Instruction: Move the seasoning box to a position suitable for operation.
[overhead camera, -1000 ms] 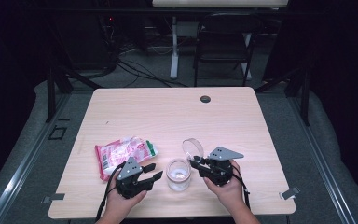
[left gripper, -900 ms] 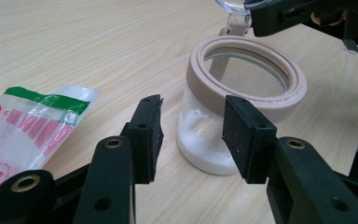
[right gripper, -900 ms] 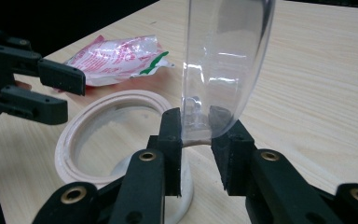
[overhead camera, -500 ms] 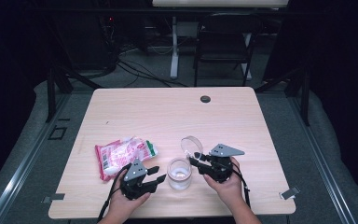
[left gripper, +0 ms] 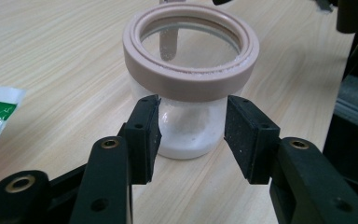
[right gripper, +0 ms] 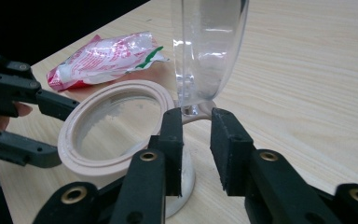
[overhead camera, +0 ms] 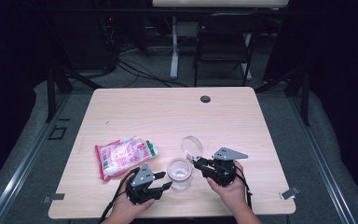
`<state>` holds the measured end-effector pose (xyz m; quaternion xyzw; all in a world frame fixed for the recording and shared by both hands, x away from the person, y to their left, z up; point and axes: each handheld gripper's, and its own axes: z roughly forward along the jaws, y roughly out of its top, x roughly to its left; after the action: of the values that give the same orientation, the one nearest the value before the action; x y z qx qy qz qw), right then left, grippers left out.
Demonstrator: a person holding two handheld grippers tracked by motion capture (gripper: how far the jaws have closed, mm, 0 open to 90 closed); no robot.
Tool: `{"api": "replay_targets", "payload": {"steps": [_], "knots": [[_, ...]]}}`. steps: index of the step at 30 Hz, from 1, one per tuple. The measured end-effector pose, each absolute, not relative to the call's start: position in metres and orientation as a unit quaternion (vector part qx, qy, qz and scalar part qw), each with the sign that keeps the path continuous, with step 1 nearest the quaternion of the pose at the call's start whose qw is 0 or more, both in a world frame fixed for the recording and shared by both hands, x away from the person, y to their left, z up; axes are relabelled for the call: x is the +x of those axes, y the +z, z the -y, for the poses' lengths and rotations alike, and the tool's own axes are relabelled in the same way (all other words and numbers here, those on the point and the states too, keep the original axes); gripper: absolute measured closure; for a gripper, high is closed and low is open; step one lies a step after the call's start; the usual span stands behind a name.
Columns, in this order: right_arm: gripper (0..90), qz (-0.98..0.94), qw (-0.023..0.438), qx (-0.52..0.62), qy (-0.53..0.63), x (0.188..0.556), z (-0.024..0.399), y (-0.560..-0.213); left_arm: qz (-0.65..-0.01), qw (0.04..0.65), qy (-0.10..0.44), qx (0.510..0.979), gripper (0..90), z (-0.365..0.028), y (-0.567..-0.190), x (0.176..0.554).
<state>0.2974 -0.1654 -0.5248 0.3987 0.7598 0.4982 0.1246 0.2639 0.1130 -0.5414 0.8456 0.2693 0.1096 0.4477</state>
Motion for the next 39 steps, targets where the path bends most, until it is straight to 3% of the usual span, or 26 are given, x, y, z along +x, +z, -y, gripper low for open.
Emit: {"api": "replay_targets", "payload": {"steps": [21, 27, 34, 39], "knots": [[74.8, -0.741, 0.16, 0.439, 0.482, 0.317, 0.176, -0.534, -0.287, 0.443, 0.124, 0.84, 55.7, -0.091, -0.551, 0.281], [68.7, -0.75, 0.169, 0.431, 0.472, 0.314, 0.182, -0.532, -0.287, 0.461, 0.133, 0.829, 54.4, -0.107, -0.541, 0.28], [59.4, -0.791, 0.221, 0.375, 0.43, 0.302, 0.173, -0.531, -0.299, 0.466, 0.152, 0.818, 49.2, -0.134, -0.531, 0.288], [57.1, -0.792, 0.21, 0.373, 0.436, 0.297, 0.171, -0.529, -0.336, 0.458, 0.178, 0.804, 47.3, -0.165, -0.526, 0.299]]}}
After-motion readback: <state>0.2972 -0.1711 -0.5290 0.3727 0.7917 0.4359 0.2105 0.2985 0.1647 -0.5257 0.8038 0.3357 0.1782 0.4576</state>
